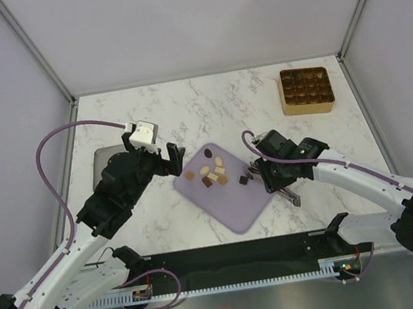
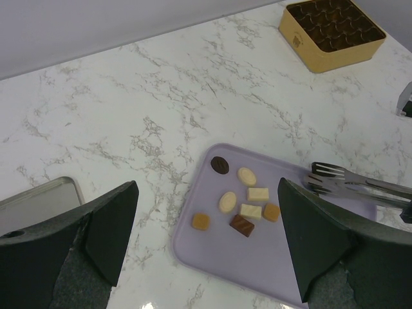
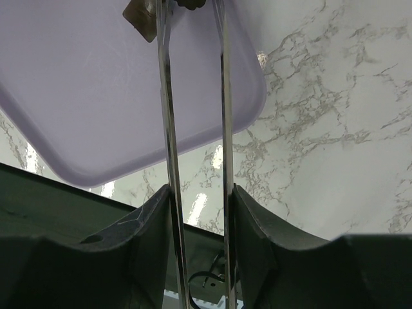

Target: Pack the chocolate

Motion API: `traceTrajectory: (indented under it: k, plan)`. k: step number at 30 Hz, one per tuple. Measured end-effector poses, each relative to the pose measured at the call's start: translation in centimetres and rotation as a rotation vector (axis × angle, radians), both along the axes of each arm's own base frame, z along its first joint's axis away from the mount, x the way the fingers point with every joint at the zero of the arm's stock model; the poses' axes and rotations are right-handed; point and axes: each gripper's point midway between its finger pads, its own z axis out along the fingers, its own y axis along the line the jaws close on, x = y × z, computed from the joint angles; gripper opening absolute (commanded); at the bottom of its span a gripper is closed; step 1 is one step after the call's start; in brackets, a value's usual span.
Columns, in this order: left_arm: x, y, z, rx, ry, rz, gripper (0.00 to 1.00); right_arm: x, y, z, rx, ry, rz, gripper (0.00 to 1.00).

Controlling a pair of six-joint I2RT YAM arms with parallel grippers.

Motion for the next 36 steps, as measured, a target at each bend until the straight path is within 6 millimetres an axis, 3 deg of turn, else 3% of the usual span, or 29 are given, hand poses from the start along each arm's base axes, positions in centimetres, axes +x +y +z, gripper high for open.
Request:
traceTrajectory:
  k: [17,26,36]
  plan:
    - [0.0,0.1,0.1,0.001,-0.004,0.003,0.97,0.1,0.4,-0.2,0.001,0.017,0.005,0.36]
    - [0.0,0.1,0.2,0.000,-0.006,0.003,0.97,0.8,1.1,1.4,0.029,-0.009,0.012,0.35]
    - [0.0,0.3,0.2,0.000,-0.009,0.014,0.97,3.2,2.9,5.1,0.081,-0.093,0.018,0.35]
